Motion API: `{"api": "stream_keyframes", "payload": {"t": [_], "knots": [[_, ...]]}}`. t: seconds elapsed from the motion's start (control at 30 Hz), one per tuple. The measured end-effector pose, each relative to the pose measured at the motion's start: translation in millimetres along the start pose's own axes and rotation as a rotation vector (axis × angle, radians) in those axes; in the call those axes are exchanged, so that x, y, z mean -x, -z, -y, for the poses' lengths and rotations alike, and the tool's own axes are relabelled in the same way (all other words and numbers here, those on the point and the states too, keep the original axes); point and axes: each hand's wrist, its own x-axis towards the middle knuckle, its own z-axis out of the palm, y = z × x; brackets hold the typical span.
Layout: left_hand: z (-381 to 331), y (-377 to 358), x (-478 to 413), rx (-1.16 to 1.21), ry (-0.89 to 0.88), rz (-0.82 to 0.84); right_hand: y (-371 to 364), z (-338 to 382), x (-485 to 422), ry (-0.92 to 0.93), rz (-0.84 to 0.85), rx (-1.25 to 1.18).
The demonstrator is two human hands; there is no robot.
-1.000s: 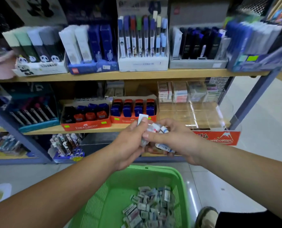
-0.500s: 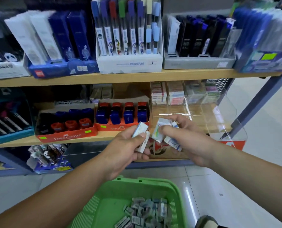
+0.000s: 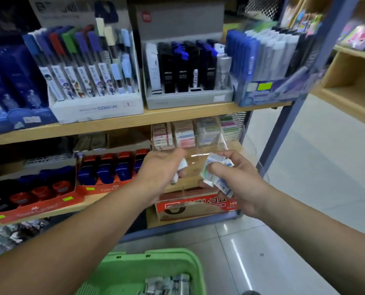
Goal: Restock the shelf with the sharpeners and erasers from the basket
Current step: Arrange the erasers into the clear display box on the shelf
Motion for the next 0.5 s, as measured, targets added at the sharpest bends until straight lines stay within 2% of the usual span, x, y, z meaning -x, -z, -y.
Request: {"api": "stream_keyframes", "payload": {"t": [0.13,0.23,0.37,0.5], "knots": [[-13,-15,-19,-0.210,-0.183,0.041,21,3,3,0.025,0.005,-0.023],[-21,-22,-32,-0.285,-0.303,0.219,32,1,2,0.025,0.011,-0.018],[-34,-32,-40,-0.313,-0.381,0.421,41,3,-3,0.026,0.002,-0.016],[-43,-35,-42,-0.365,-0.433,0.456,41,4,-7,0.049,-0.005,-0.009]]}}
